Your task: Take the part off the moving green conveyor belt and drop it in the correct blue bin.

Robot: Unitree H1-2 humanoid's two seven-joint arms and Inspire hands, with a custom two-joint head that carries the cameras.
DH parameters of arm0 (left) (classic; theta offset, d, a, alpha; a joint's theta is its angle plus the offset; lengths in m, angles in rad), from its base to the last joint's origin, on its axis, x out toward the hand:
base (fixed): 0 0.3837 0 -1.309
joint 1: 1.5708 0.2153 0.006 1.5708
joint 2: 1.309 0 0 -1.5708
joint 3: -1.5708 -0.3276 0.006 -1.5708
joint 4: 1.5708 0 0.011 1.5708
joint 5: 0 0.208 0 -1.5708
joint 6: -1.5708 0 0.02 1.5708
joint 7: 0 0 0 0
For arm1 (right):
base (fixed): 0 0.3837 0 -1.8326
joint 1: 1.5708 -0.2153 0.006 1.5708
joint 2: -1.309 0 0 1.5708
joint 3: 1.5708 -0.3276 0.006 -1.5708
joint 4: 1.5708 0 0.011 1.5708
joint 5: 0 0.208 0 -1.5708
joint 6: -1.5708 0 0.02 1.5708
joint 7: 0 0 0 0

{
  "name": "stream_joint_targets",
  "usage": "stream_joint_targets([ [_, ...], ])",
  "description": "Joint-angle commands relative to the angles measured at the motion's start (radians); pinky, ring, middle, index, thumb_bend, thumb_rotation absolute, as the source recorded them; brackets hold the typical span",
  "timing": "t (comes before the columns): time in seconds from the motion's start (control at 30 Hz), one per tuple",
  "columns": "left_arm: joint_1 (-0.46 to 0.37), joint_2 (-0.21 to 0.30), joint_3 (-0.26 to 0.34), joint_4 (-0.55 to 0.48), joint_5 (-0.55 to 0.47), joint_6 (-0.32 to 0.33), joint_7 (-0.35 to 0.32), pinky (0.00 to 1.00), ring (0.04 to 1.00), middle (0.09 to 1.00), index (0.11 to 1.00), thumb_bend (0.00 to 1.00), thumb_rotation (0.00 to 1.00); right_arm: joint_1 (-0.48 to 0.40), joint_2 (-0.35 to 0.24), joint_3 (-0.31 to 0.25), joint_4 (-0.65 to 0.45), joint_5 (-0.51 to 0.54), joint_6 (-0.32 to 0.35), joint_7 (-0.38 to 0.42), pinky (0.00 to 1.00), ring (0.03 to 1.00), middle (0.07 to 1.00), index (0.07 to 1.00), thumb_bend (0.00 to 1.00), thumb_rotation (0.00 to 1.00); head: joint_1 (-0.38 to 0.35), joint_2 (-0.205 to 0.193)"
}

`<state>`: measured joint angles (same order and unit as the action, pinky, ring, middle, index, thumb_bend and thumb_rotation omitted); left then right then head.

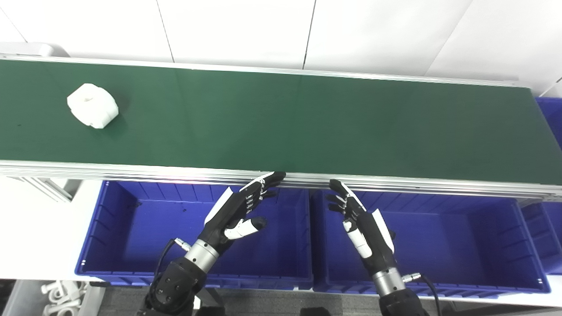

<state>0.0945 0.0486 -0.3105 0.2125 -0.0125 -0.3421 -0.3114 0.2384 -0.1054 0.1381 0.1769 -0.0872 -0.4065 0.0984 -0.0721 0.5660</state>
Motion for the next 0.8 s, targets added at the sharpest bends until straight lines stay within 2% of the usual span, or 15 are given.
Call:
stream_joint_targets([
  [0.0,-0.017,-0.011,-0.003,-0.014,0.004,-0.035,-0.003,0.87,0.924,0.914,0.866,0.99,0.77,-0.010,-0.004,0.002,-0.016,0.017,-0.063,-0.008,0.81,0.864,0.923,0.922,0.85,0.98,0.003,0.001],
  [0.33,-0.017,-0.010,-0.004,-0.005,0.009,-0.043,-0.001,0.87,0.919,0.914,0.867,1.00,0.78,-0.011,-0.005,0.004,-0.012,0.016,-0.063,-0.012,0.81,0.860,0.917,0.919,0.87,0.98,0.004,-0.008],
  [0.57,-0.020,-0.011,-0.006,0.005,0.005,-0.050,-0.005,0.87,0.916,0.910,0.867,0.99,0.78,-0.012,-0.007,0.005,-0.008,0.018,-0.063,-0.013,0.80,0.861,0.928,0.918,0.85,0.97,0.007,-0.014],
  [0.7,-0.025,-0.013,-0.007,0.022,0.007,-0.064,-0.004,0.86,0.912,0.908,0.870,0.98,0.77,-0.015,-0.007,0.004,0.003,0.025,-0.063,-0.011,0.80,0.863,0.927,0.912,0.86,0.96,0.017,-0.033],
  [0.77,-0.030,-0.016,-0.008,0.045,0.001,-0.080,-0.008,0.87,0.915,0.908,0.868,0.97,0.76,-0.017,-0.010,0.004,0.013,0.033,-0.063,-0.006,0.81,0.869,0.933,0.910,0.85,0.96,0.036,-0.060],
])
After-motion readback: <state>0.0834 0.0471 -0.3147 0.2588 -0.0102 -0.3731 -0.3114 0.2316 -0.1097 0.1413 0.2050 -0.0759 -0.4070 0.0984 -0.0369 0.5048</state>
